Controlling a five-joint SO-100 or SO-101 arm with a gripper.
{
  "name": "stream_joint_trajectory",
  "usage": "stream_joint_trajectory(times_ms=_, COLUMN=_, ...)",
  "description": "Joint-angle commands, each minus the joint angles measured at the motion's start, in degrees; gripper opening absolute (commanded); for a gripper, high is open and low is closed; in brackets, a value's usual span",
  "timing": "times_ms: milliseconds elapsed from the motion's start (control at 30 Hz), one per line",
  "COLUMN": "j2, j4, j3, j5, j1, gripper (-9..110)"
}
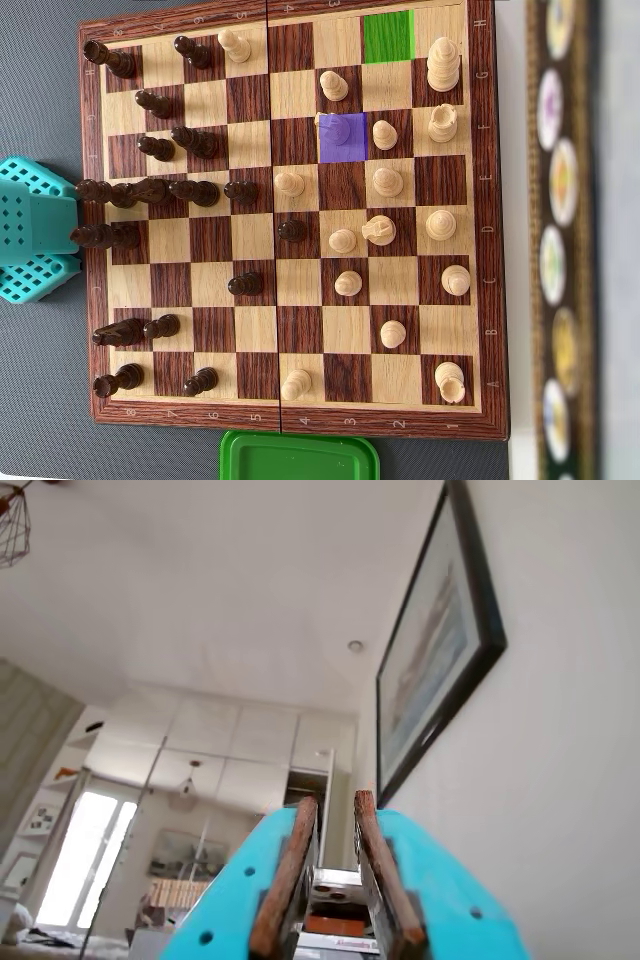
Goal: Play chess
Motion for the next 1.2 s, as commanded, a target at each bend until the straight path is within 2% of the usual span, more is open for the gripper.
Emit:
stream_joint_trajectory(times_ms=0, j2=-0.4, j4=17.9, j3=-7.1, j5=-0.3, j1=0.0, gripper=8)
stream_joint_trajectory(times_ms=300, j2=-0.4, j4=68.8, j3=-21.1, j5=0.2, j1=-0.1, gripper=8)
stream_joint_trajectory(times_ms=500, j2=-0.4, j4=93.6, j3=-23.7, j5=2.6, j1=-2.4, gripper=9)
stream_joint_trajectory(times_ms=633, j2=-0.4, j4=101.7, j3=-21.8, j5=5.0, j1=-7.1, gripper=13)
stream_joint_trajectory(times_ms=833, j2=-0.4, j4=108.1, j3=-21.4, j5=4.9, j1=-8.1, gripper=13)
stream_joint_trajectory(times_ms=1067, j2=-4.3, j4=108.6, j3=-19.7, j5=4.5, j1=-8.3, gripper=12)
stream_joint_trajectory(times_ms=1167, j2=-9.9, j4=108.9, j3=-20.7, j5=4.7, j1=-11.4, gripper=13)
